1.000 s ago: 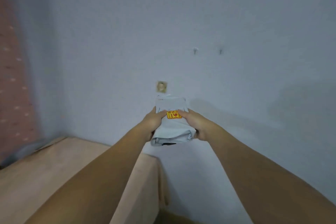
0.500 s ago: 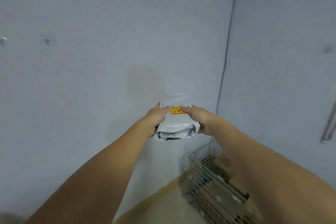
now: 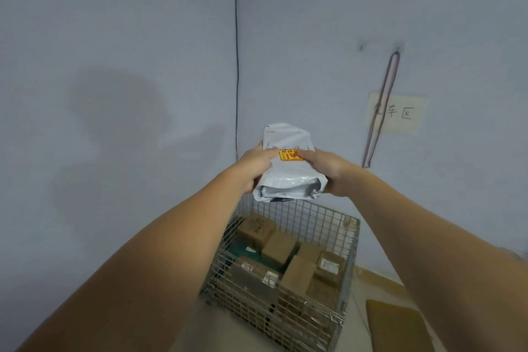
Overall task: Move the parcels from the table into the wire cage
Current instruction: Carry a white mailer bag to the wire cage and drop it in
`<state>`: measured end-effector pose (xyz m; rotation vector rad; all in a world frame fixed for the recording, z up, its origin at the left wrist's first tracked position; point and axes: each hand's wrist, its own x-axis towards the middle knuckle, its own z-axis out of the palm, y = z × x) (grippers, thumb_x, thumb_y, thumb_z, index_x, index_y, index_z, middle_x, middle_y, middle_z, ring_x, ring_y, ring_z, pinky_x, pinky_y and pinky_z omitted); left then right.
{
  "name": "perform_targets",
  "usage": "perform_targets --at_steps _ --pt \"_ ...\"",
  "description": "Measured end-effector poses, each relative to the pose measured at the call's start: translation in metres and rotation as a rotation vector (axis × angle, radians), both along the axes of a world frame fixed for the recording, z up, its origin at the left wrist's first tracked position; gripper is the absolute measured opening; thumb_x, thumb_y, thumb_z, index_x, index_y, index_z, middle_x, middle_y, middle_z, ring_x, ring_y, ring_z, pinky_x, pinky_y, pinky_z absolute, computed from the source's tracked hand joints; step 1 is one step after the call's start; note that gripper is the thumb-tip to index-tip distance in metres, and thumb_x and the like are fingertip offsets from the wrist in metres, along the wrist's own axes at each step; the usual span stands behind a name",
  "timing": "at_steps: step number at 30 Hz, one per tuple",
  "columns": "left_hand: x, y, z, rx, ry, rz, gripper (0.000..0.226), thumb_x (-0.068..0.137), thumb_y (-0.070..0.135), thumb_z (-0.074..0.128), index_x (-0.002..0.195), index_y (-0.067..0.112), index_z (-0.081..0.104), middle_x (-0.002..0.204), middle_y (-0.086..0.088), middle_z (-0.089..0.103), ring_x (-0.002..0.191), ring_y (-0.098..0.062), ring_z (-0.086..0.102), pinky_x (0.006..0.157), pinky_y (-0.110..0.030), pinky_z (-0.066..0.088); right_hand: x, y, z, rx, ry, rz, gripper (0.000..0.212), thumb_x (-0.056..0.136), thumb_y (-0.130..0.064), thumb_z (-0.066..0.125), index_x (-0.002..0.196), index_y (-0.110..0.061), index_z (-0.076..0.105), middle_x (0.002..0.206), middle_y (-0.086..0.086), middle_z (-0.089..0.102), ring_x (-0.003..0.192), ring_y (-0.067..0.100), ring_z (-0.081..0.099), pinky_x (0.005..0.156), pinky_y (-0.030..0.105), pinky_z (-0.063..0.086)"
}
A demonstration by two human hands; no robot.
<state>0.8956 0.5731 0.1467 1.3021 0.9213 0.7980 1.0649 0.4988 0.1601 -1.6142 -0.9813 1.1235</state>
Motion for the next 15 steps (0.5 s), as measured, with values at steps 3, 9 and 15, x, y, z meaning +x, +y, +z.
perform_targets --at_steps 3,9,15 --pt "0.041 0.039 -0.014 0.008 0.03 -0.063 0.037 0.108 0.029 0.053 0.145 0.029 0.055 0.12 -0.009 0.073 0.103 -0.028 0.074 0.082 -0.042 0.063 0.037 0.028 -0.015 -0.019 0.009 -0.063 0.026 0.104 -0.042 0.059 0.123 -0.026 0.066 0.116 0.007 0.076 0.09 0.027 0.074 0.059 0.033 0.059" --pt "0.099 0.143 -0.049 0.021 0.096 -0.143 0.036 0.108 0.032 0.053 0.144 0.032 0.054 0.122 -0.008 0.072 0.105 -0.028 0.073 0.085 -0.042 0.063 0.087 0.122 -0.048 -0.049 0.008 -0.137 0.031 0.101 -0.05 0.062 0.125 -0.031 0.067 0.118 0.006 0.077 0.099 0.029 0.076 0.07 0.04 0.064" --pt "0.159 0.253 -0.072 0.082 0.148 -0.237 0.039 0.107 0.037 0.052 0.146 0.037 0.051 0.128 -0.006 0.07 0.111 -0.029 0.071 0.099 -0.049 0.058 0.132 0.212 -0.07 -0.025 0.021 -0.236 0.026 0.1 -0.049 0.064 0.121 -0.034 0.066 0.113 0.005 0.078 0.098 0.032 0.078 0.071 0.047 0.065"
